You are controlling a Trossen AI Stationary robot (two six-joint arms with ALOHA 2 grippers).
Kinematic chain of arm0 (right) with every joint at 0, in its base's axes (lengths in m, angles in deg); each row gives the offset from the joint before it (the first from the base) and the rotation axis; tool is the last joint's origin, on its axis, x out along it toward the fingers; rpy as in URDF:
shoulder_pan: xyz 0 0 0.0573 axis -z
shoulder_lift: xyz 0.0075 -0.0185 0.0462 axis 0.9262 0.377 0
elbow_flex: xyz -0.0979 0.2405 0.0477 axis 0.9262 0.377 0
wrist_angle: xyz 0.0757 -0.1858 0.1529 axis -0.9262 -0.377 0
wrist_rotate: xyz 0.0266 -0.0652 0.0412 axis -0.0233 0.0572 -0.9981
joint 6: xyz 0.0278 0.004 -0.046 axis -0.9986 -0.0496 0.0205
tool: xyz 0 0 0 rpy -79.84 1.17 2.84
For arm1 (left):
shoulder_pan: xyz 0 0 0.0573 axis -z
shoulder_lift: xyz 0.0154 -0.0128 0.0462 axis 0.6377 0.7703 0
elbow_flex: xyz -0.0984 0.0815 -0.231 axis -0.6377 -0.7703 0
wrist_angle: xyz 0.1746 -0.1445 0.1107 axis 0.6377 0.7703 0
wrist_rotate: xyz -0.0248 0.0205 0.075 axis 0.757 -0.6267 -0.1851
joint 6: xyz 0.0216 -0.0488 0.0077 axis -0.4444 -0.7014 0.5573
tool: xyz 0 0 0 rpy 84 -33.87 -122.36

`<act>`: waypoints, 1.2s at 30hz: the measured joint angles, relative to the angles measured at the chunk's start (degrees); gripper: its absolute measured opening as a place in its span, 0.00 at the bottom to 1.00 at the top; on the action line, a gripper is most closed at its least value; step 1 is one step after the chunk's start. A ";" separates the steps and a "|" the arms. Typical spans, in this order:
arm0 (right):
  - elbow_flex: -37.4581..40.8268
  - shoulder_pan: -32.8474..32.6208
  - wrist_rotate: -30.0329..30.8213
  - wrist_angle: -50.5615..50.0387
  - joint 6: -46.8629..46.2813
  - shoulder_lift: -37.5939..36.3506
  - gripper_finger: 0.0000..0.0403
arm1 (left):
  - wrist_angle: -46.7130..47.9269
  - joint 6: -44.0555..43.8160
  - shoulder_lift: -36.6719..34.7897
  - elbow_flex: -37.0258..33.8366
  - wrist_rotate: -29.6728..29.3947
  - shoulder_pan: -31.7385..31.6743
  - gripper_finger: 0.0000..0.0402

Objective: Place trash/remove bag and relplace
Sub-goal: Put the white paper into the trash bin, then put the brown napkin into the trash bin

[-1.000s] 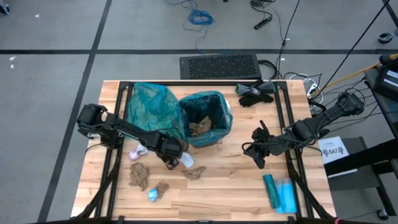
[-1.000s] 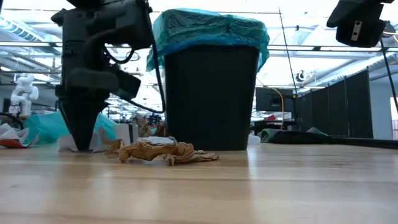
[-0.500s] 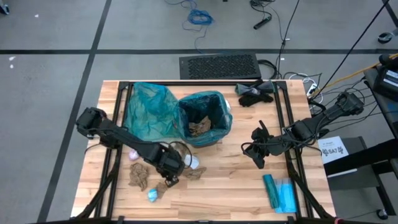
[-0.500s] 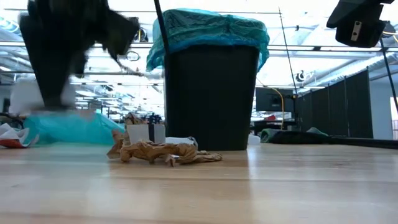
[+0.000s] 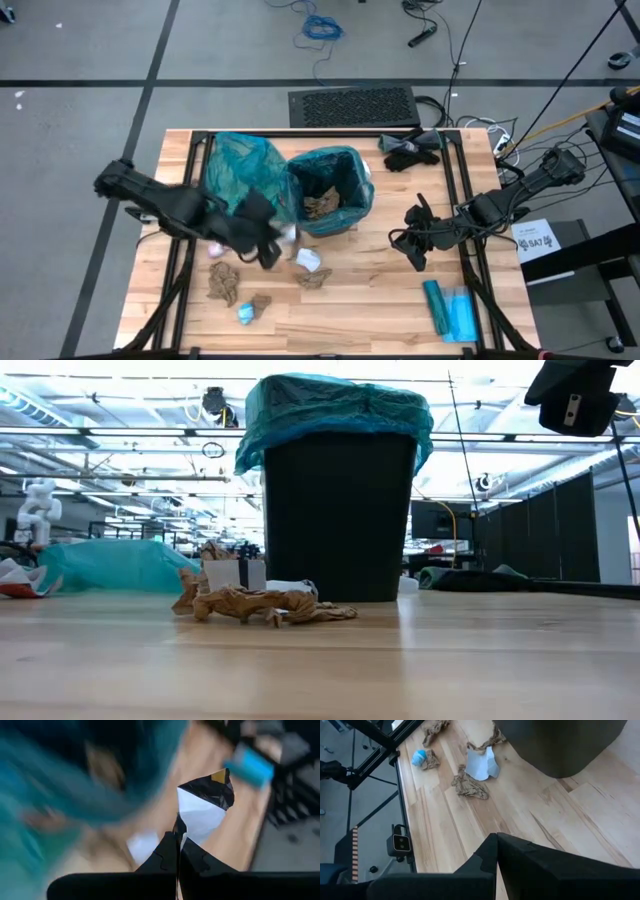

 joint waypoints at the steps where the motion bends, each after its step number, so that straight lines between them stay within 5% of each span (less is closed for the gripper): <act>1: 0.00 0.00 0.00 -0.01 -0.02 0.00 0.00 | -0.32 2.89 -0.41 0.99 -2.49 -0.56 0.00; 11: 0.00 0.00 -0.01 0.04 -0.24 0.00 0.00 | -9.06 17.77 2.43 2.39 -7.88 -13.05 0.01; 18: 0.00 0.00 -0.03 0.02 -0.64 0.00 0.00 | -9.65 21.69 7.56 2.37 6.52 -20.37 0.13; 29: 0.00 0.00 -0.01 -0.94 -0.63 0.47 0.00 | -9.87 22.26 9.45 2.32 12.01 -21.48 0.24; 36: 0.00 0.00 -0.19 -0.89 -0.63 2.71 0.00 | -5.06 14.72 2.95 2.32 10.52 -14.31 0.23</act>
